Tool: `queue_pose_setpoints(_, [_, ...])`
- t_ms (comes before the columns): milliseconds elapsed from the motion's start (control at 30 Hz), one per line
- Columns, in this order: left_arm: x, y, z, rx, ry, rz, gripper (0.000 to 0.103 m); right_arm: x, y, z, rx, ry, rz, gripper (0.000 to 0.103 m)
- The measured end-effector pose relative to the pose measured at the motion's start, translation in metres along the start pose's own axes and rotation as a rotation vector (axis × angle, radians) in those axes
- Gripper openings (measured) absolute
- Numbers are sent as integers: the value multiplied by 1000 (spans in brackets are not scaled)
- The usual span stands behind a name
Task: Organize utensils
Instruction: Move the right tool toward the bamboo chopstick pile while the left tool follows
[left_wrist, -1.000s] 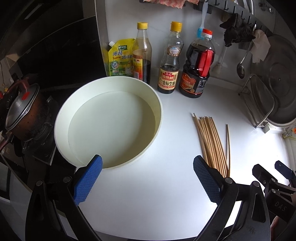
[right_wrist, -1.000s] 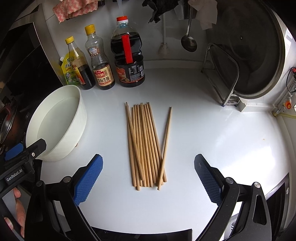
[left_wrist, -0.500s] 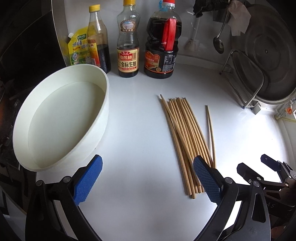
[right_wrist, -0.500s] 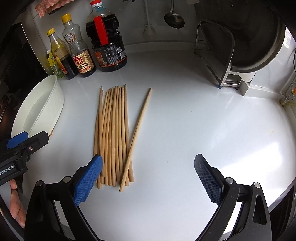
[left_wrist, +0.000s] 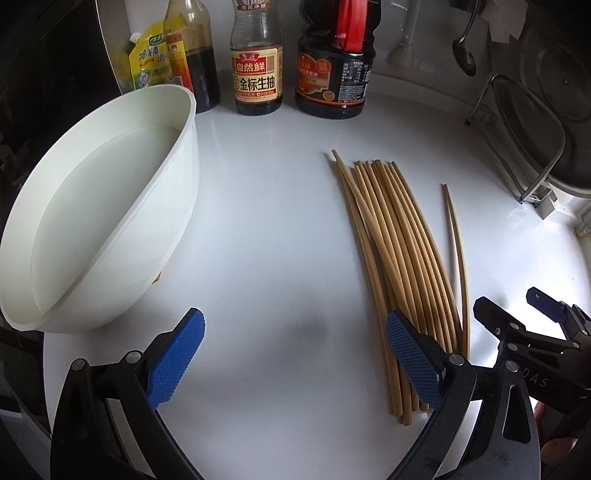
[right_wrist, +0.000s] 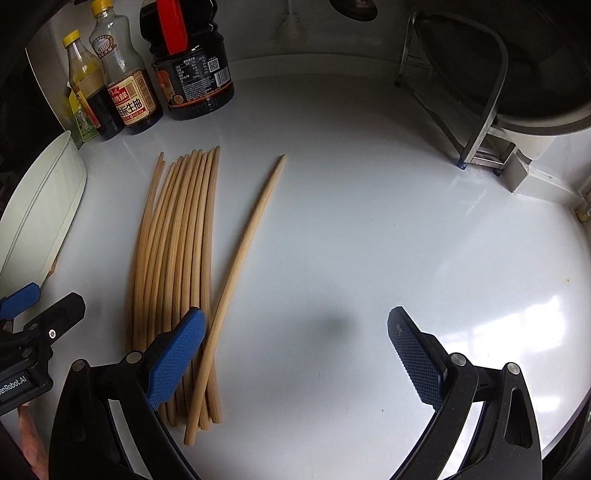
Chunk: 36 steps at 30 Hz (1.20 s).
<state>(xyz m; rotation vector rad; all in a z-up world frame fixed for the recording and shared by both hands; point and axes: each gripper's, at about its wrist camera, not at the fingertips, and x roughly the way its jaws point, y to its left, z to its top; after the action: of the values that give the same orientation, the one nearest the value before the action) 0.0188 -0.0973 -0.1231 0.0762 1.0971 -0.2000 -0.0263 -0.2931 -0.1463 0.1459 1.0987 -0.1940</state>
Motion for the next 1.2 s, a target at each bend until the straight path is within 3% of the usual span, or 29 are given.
queue_pose_setpoints(600, [28,-14,5,-12,16,20,97,12,-3,-3,-72,-17,-93,95])
queue_pose_setpoints(1200, [38,-21,0,-12,29,34,97,14,-14,-4,-78,-36,-117,95])
